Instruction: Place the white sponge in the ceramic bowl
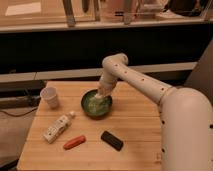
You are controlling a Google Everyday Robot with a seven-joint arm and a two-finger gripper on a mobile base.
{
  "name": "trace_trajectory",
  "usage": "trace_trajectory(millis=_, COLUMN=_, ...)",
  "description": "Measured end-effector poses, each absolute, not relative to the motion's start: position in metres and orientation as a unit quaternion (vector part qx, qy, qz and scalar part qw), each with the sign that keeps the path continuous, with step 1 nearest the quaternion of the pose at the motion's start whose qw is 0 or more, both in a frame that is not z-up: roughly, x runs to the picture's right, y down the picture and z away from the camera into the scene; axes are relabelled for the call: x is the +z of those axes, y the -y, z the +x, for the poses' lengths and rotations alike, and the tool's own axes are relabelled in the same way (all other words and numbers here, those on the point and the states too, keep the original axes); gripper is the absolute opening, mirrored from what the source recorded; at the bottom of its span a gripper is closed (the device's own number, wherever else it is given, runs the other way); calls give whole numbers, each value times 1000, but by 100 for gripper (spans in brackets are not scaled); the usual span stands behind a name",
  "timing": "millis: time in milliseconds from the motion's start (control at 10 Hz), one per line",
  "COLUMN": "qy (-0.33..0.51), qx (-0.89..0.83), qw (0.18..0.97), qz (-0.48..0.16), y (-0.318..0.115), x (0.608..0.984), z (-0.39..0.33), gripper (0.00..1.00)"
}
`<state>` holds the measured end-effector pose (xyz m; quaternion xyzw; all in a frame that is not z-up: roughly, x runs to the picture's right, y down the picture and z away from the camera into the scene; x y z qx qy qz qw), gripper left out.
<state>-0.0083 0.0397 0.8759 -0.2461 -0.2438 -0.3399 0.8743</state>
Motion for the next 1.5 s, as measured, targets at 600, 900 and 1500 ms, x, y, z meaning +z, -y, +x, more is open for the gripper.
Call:
trace_trajectory(millis=600, qy=239, qx=-343, qw=874, qz=-247, y=-36, x=875, z=-13, gripper=80)
trace_trajectory(millis=900, qy=235, qx=-342, qw=876, qz=-247, y=-31, x=873, z=-10, gripper=80)
trace_trajectory(millis=1500, qy=232, qx=-346, qw=875, qz=-246, y=-23, x=865, z=-12, gripper=80)
